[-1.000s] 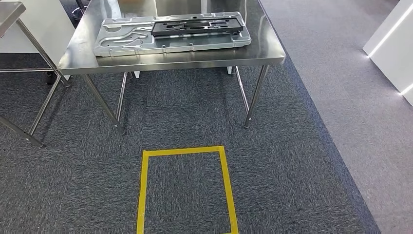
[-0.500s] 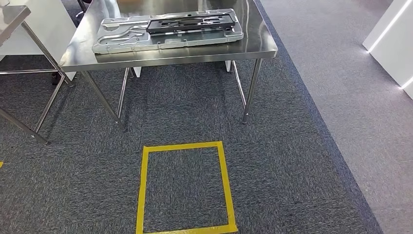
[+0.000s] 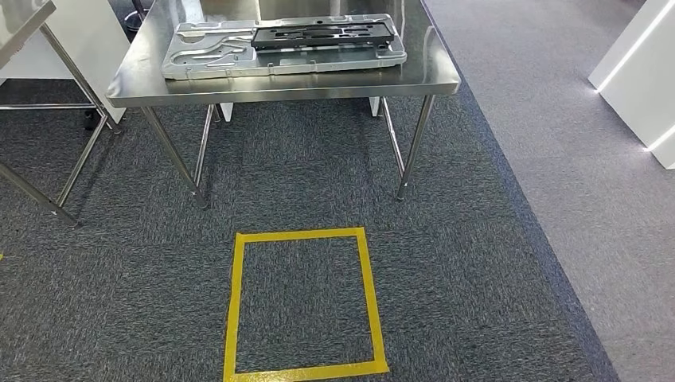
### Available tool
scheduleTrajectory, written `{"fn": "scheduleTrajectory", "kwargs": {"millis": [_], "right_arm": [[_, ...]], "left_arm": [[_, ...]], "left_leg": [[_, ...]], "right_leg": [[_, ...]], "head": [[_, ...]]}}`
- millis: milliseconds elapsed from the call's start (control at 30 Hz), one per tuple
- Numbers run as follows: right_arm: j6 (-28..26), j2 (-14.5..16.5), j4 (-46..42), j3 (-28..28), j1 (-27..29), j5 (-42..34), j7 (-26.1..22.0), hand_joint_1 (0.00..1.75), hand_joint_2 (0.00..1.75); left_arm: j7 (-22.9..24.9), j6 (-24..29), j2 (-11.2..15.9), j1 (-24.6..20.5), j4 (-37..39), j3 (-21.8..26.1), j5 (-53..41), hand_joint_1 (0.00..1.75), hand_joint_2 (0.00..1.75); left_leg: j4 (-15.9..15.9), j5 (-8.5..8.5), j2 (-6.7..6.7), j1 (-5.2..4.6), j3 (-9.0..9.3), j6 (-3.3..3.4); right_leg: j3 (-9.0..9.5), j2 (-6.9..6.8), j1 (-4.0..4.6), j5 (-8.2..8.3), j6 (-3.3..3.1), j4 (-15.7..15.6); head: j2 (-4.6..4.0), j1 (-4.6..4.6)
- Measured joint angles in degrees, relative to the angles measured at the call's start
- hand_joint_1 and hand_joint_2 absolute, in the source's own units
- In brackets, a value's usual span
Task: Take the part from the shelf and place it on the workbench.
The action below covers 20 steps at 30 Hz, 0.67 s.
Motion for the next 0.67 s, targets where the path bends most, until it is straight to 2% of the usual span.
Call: {"fn": "scheduleTrajectory", "kwargs": {"millis": [33, 67, 100, 133, 167, 267, 433, 567, 667], "right_arm": [[0.0, 0.0, 0.0, -0.2, -0.1, -0.2, 0.3, 0.0, 1.75], [0.0, 0.1, 0.0, -0.4, -0.2, -0.3, 0.8, 0.0, 1.75], [-0.1, 0.2, 0.0, -0.6, -0.2, -0.4, 1.2, 0.0, 1.75], [-0.1, 0.3, 0.1, -0.8, -0.3, -0.5, 1.5, 0.0, 1.75], [-0.1, 0.3, 0.1, -0.9, -0.3, -0.6, 1.5, 0.0, 1.75], [0.0, 0.3, 0.1, -1.2, -0.3, -1.0, 0.9, 0.0, 1.75], [0.3, 0.2, -0.1, -0.6, -0.1, -3.3, 1.0, 0.0, 1.75], [0.6, 0.0, -0.5, 2.0, 0.4, -7.2, 1.5, 0.0, 1.75], [1.1, -0.2, -0.9, 4.2, 0.8, -9.9, 1.8, 0.0, 1.75]], "left_arm": [[0.1, 0.0, 0.1, -0.1, 0.0, 0.0, 0.0, 0.0, 0.87], [0.3, 0.1, 0.2, -0.1, 0.0, 0.0, 0.0, 0.0, 1.31], [0.4, 0.1, 0.3, -0.2, 0.0, 0.0, 0.0, 0.0, 1.75], [0.6, 0.1, 0.4, -0.2, 0.0, 0.0, 0.1, 0.0, 1.75], [0.7, 0.1, 0.4, -0.2, 0.0, 0.0, 0.1, 0.0, 1.75], [1.0, 0.1, 0.4, -0.2, 0.0, 0.0, 0.3, 0.0, 1.75], [1.6, 0.2, 0.5, 0.0, 0.0, -1.5, 1.9, 0.0, 1.75], [2.3, 0.5, 0.7, 0.7, -0.1, -5.4, 5.5, 0.0, 0.0], [2.7, 0.6, 1.0, 1.1, -0.2, -8.0, 7.9, 0.0, 0.0]], "left_leg": [[0.6, -0.31, -0.04, -0.19, -0.26, -0.09], [1.0, -0.52, -0.07, -0.42, -0.52, -0.17], [1.4, -0.7, -0.11, -0.68, -0.76, -0.26], [1.6, -0.77, -0.14, -0.78, -0.94, -0.36], [1.6, -0.62, -0.15, -0.77, -1.0, -0.52], [1.5, -0.37, -0.18, -0.5, -1.15, -0.96], [1.5, -0.24, -0.18, -0.34, -1.22, -1.19], [1.5, -0.23, -0.18, -0.33, -1.26, -1.2], [1.5, -0.23, -0.18, -0.33, -1.26, -1.2]], "right_leg": [[1.8, 0.15, -0.15, 1.31, -0.1, -3.6], [2.95, 0.25, -0.27, 1.81, -0.31, -6.0], [3.37, 0.37, -0.33, 1.83, -0.48, -7.0], [3.26, 0.46, -0.21, 1.84, -0.96, -7.0], [3.17, 0.41, -0.08, 1.79, -1.14, -6.9], [2.95, 0.41, 0.28, 2.02, -1.44, -6.8], [2.88, 0.41, 0.45, 2.07, -1.63, -6.8], [2.86, 0.41, 0.46, 2.06, -1.64, -6.8], [2.84, 0.41, 0.47, 2.07, -1.63, -6.8]], "head": [[0.0, -0.01], [0.0, -0.03], [0.0, -0.04], [0.0, -0.06], [0.0, -0.07], [0.0, -0.07], [0.0, -0.07], [0.0, -0.07], [0.0, -0.07]]}}
